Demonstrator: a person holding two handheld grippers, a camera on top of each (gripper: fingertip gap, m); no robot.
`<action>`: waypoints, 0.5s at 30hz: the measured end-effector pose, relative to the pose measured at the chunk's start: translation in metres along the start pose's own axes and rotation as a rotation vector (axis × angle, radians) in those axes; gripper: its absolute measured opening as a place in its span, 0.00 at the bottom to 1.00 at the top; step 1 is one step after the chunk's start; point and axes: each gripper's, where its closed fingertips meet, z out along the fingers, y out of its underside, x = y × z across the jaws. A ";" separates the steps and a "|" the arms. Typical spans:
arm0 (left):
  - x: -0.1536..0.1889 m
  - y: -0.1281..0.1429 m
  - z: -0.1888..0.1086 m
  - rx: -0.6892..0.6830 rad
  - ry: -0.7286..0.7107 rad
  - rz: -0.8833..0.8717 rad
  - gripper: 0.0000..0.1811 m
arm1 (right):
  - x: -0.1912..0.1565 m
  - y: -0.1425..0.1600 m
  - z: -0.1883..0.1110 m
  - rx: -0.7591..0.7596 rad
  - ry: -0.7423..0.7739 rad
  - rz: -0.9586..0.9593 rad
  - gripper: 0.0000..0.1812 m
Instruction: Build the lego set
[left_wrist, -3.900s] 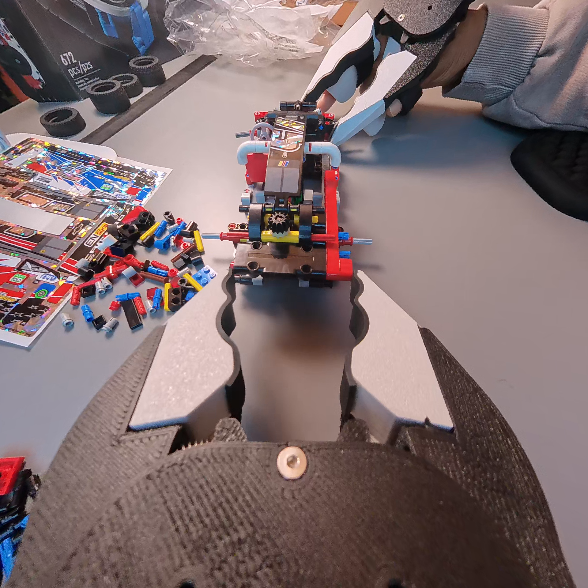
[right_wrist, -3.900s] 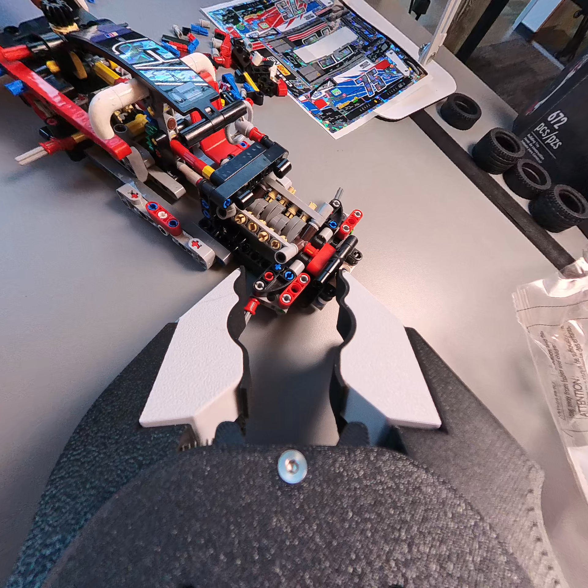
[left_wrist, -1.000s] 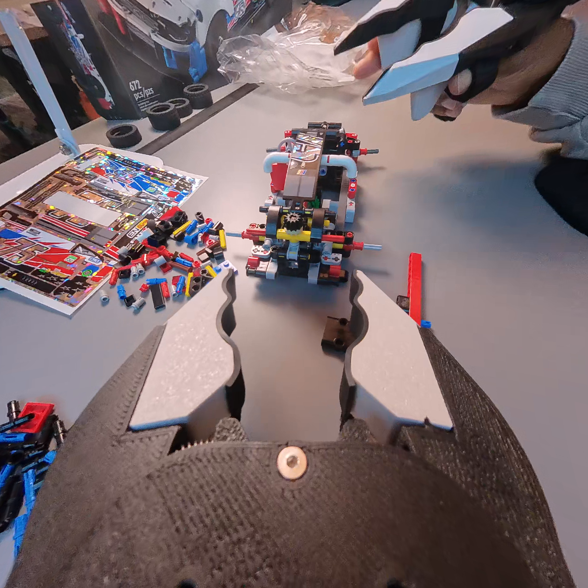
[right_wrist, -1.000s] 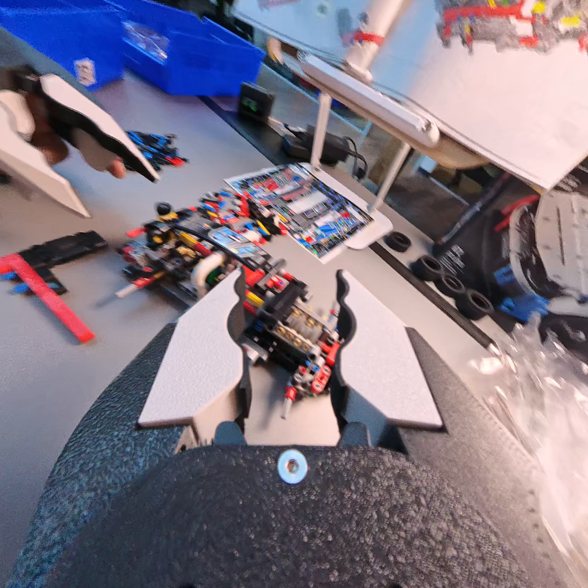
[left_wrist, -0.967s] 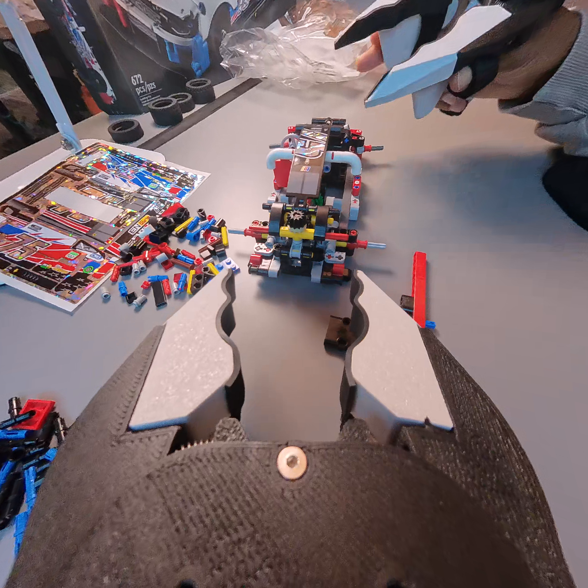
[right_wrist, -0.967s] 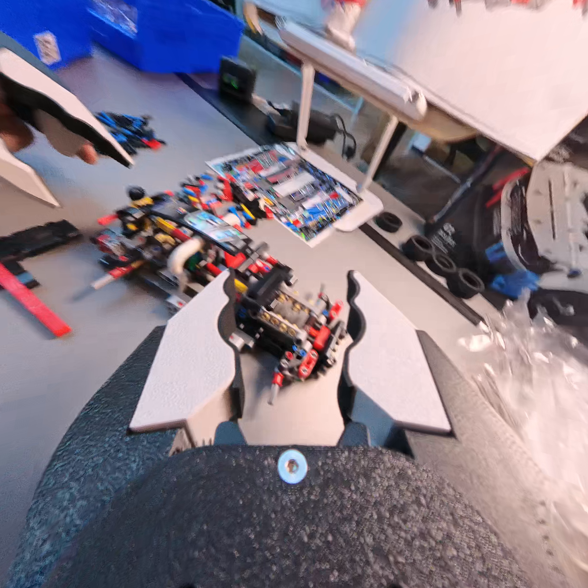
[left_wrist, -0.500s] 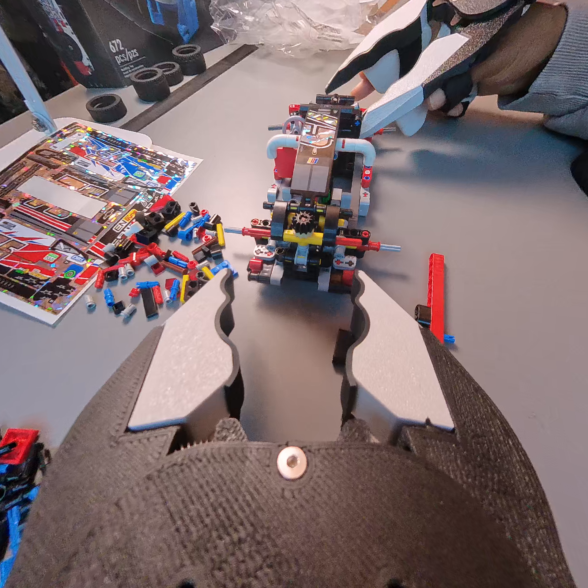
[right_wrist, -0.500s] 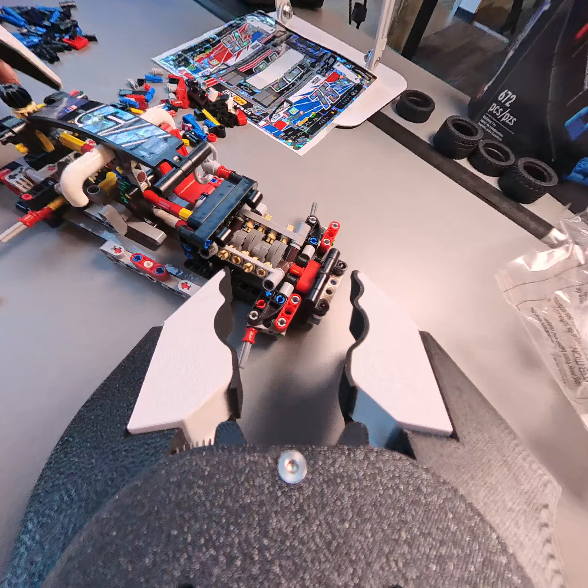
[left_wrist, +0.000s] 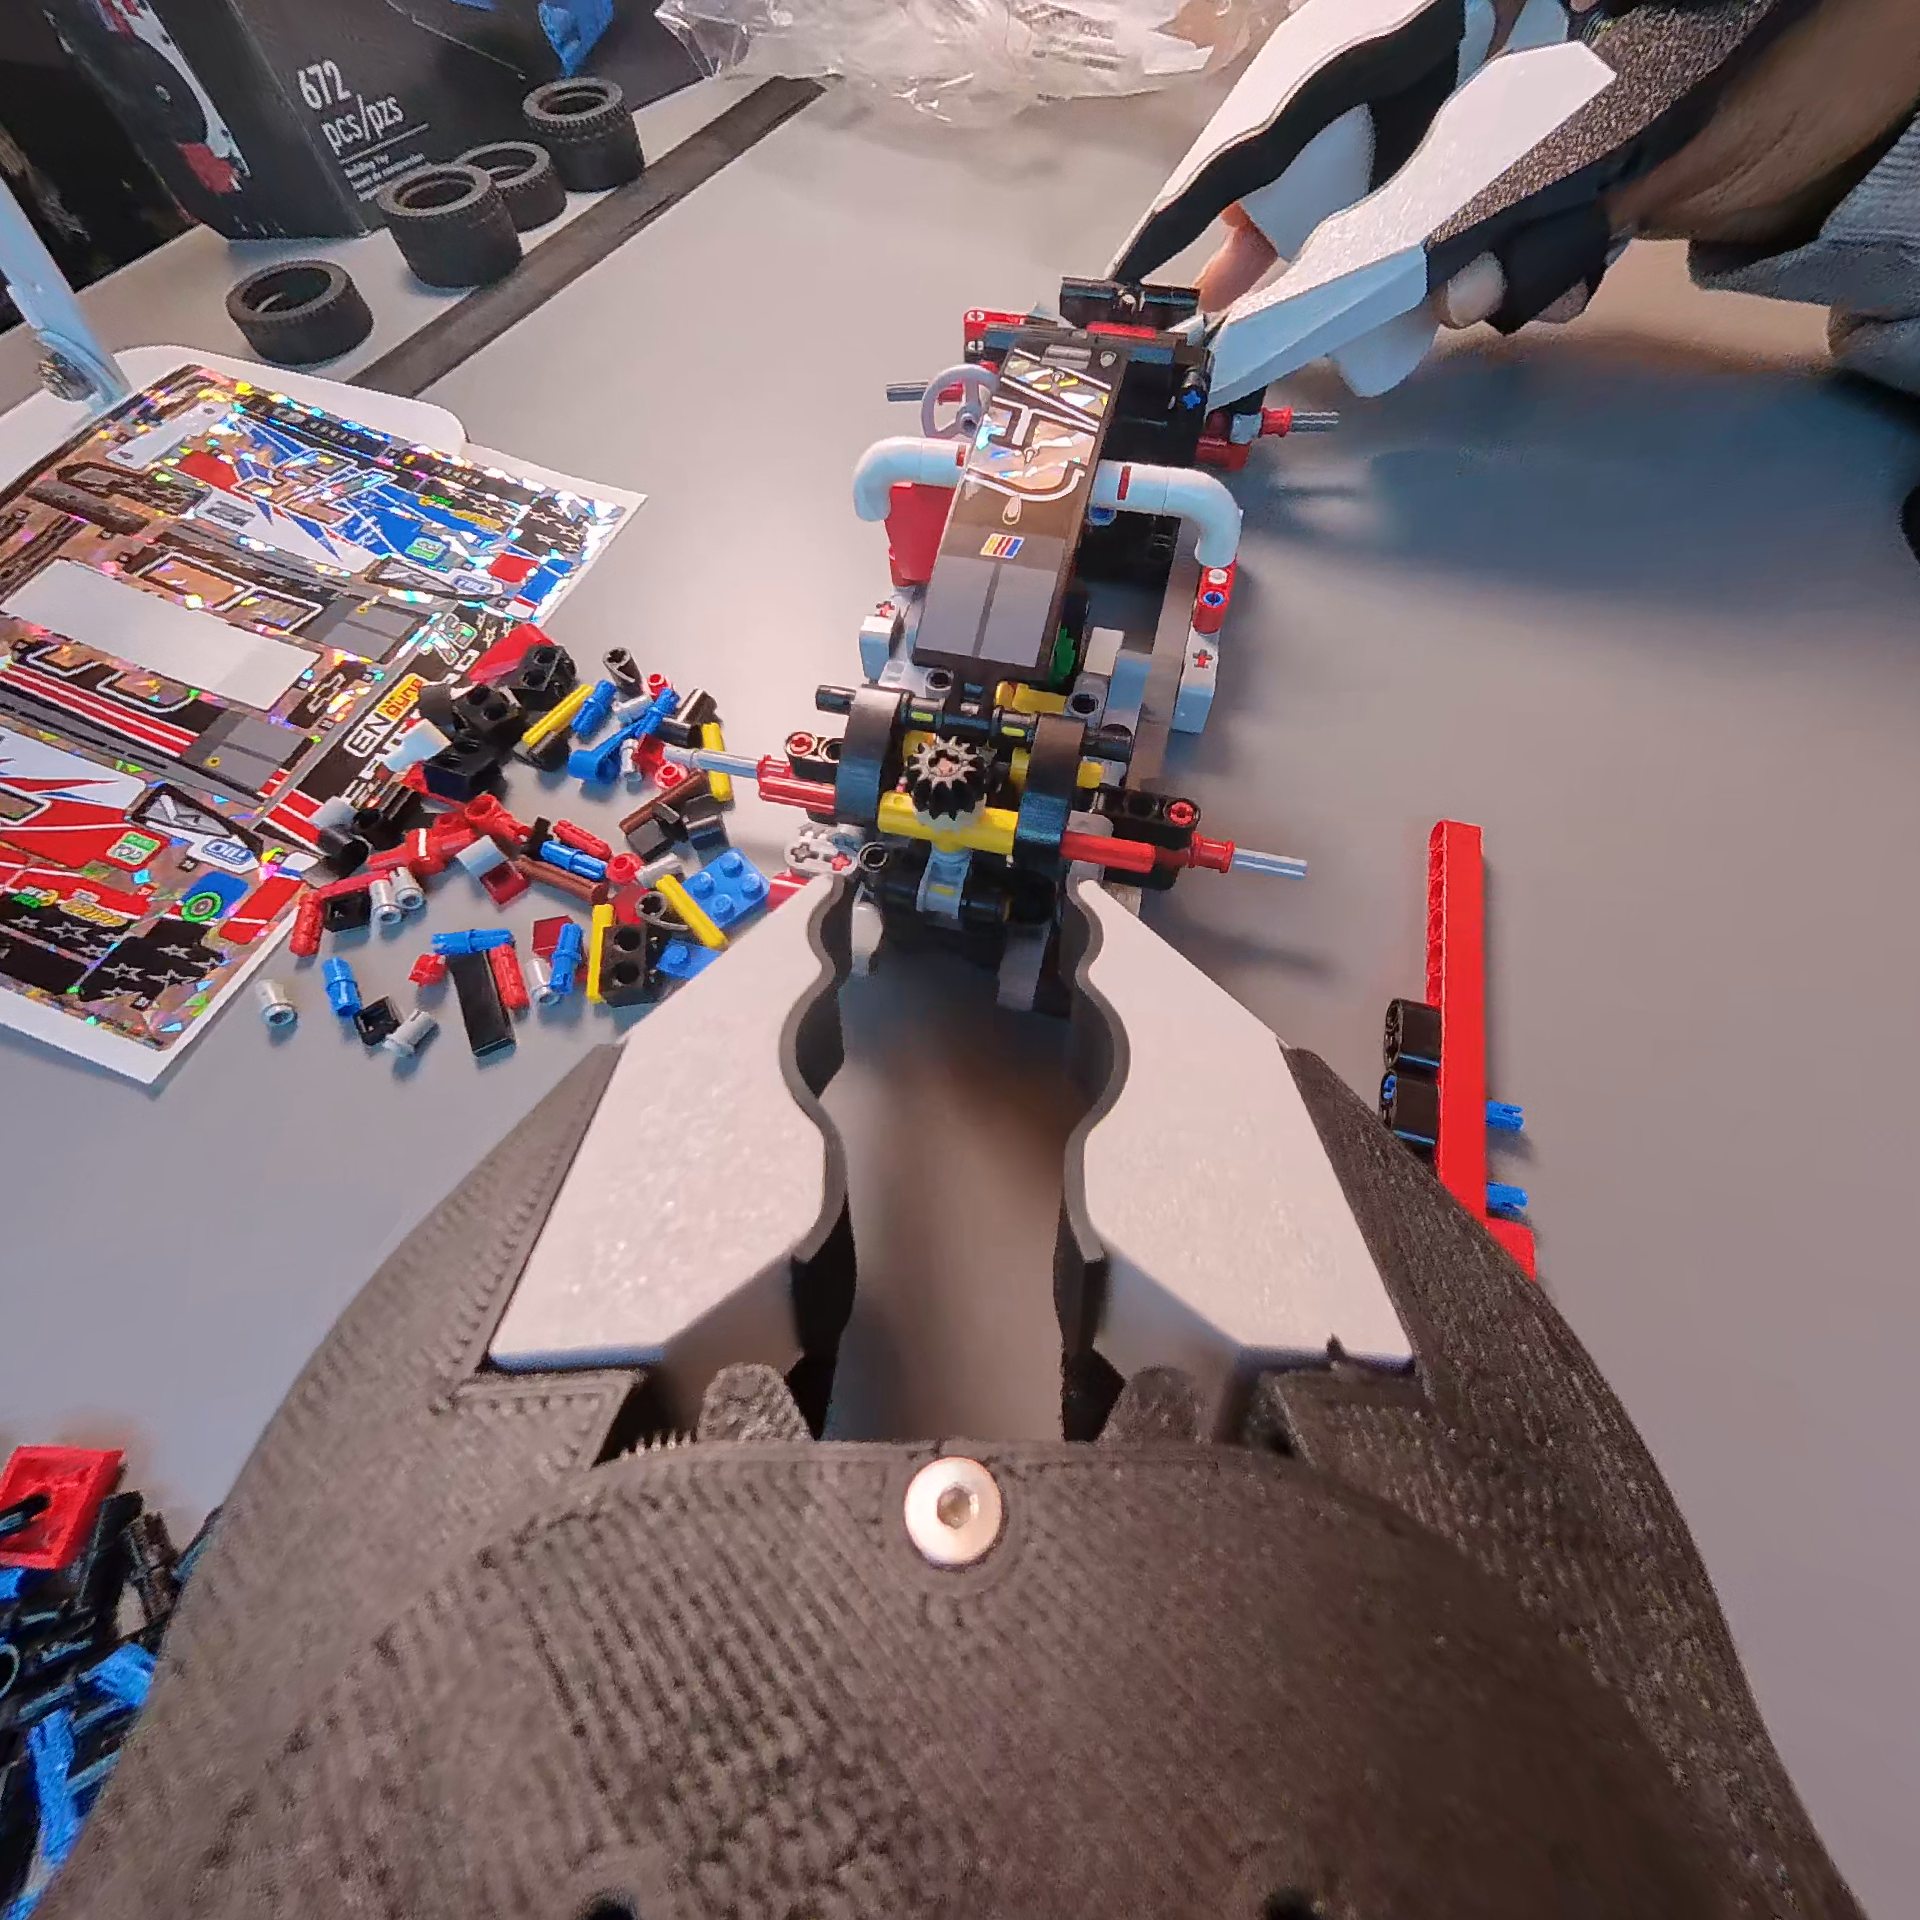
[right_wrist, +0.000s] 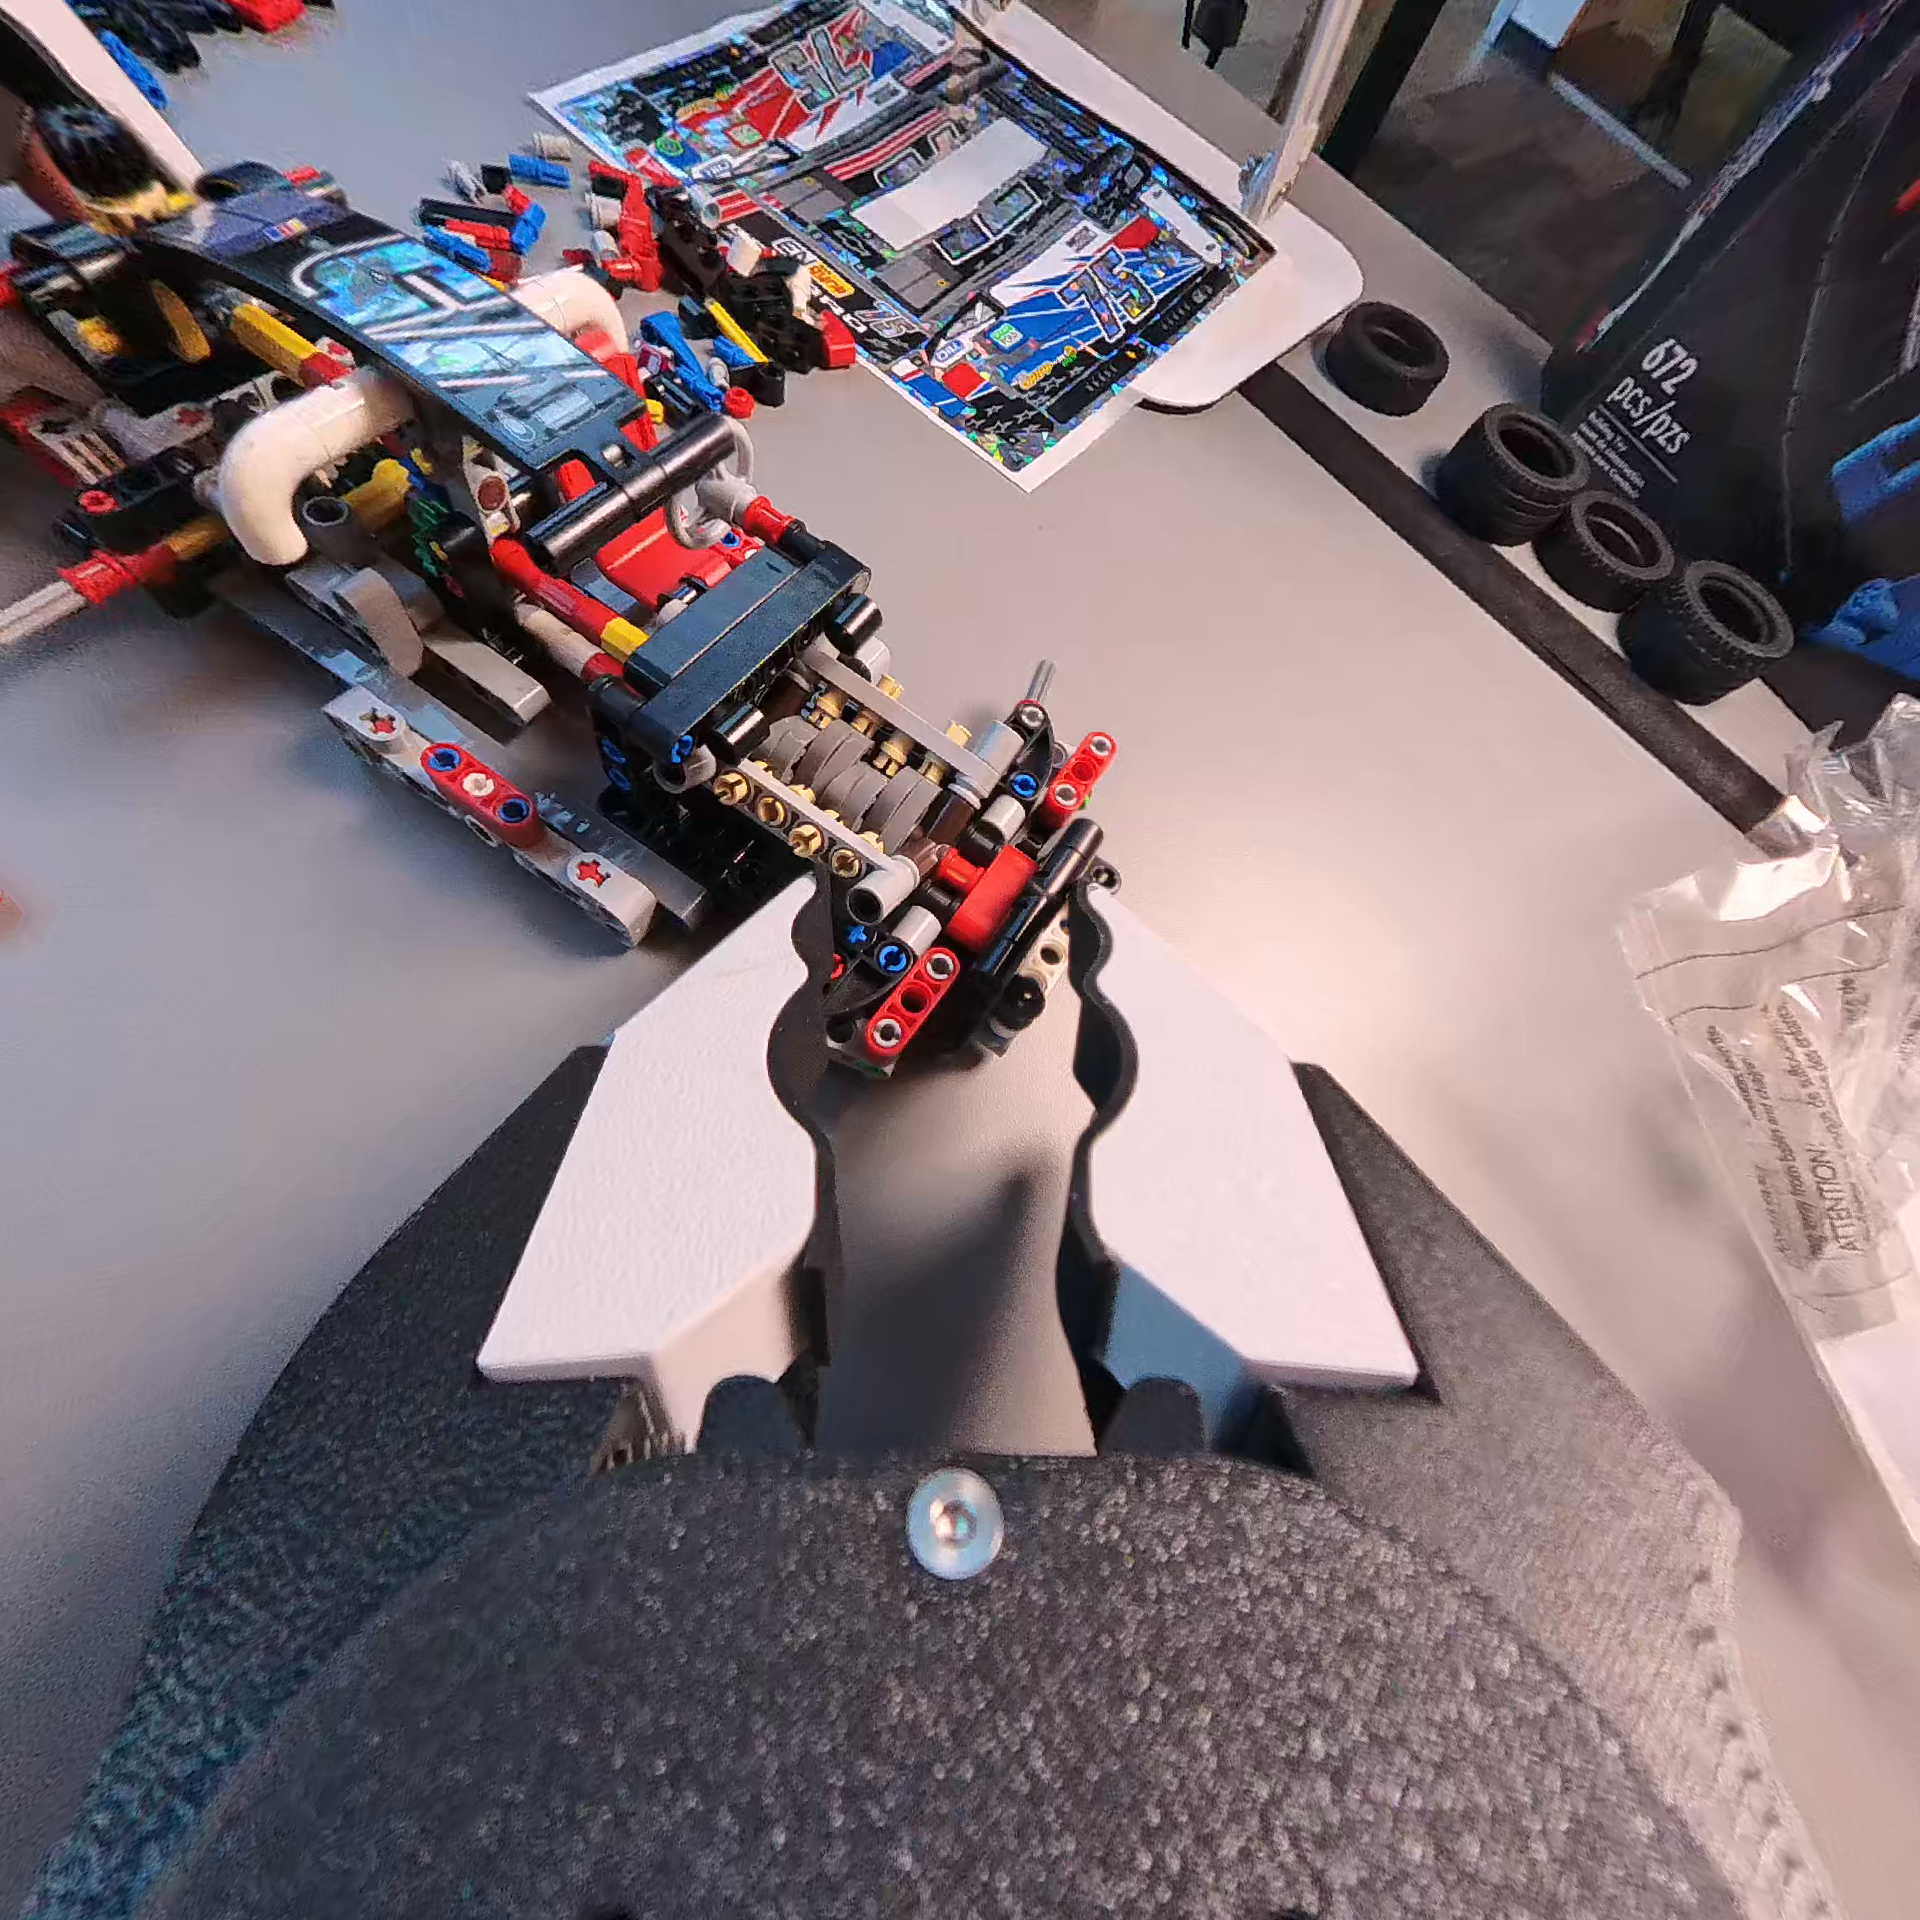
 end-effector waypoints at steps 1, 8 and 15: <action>0.000 0.000 0.000 0.003 -0.005 0.002 0.20 | 0.000 0.000 0.000 -0.007 0.004 0.002 0.23; -0.001 0.000 -0.004 0.014 -0.013 0.009 0.24 | -0.001 0.000 -0.001 -0.008 0.005 -0.005 0.23; -0.006 -0.009 -0.021 0.099 -0.027 -0.026 0.31 | -0.001 0.001 -0.001 -0.018 0.008 0.006 0.23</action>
